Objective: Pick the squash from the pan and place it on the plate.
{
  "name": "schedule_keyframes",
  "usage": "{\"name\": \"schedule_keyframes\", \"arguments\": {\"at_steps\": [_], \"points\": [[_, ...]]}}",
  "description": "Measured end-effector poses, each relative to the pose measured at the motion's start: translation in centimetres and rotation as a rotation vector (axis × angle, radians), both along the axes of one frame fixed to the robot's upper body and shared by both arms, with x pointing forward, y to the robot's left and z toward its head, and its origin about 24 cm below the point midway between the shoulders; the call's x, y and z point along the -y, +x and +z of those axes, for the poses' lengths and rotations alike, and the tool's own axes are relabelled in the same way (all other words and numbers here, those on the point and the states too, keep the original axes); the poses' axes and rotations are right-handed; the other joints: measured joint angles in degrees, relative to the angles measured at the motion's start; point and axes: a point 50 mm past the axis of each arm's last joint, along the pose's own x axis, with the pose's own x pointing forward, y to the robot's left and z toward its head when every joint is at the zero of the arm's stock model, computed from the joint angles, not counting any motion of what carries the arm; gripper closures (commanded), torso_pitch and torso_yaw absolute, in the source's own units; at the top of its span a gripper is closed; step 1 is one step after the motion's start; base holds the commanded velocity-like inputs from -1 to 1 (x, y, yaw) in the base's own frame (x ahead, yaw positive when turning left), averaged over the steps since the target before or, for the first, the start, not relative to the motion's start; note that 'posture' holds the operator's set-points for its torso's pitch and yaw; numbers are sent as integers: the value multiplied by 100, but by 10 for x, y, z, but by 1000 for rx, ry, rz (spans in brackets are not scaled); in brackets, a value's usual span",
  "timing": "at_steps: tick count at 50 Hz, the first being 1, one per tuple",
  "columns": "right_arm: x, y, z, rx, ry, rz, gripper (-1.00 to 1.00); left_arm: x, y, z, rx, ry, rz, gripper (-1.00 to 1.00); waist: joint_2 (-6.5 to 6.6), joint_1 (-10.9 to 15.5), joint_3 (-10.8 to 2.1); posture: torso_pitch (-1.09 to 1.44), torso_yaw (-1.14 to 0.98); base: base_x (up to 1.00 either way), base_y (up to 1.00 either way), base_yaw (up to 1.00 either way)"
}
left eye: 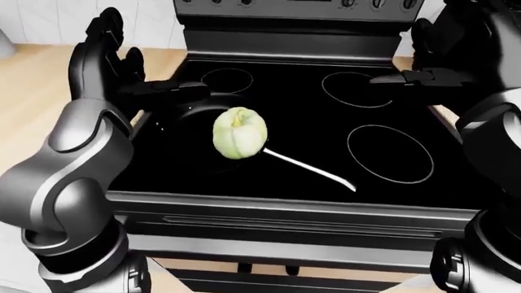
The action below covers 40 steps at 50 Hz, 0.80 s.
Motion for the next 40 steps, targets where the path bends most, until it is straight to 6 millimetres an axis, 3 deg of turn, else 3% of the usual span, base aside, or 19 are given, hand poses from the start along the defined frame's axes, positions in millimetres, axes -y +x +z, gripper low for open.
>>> {"name": "schedule_keyframes", "arguments": {"at_steps": [18, 40], "points": [[2, 1, 0, -8, -1, -16, -100, 3, -1, -2, 1, 7, -27, -100, 39, 6, 10, 0, 0, 0, 0, 0], [5, 0, 1, -5, 0, -24, -100, 13, -1, -2, -78, 72, -219, -100, 32, 12, 8, 0, 0, 0, 0, 0]]}}
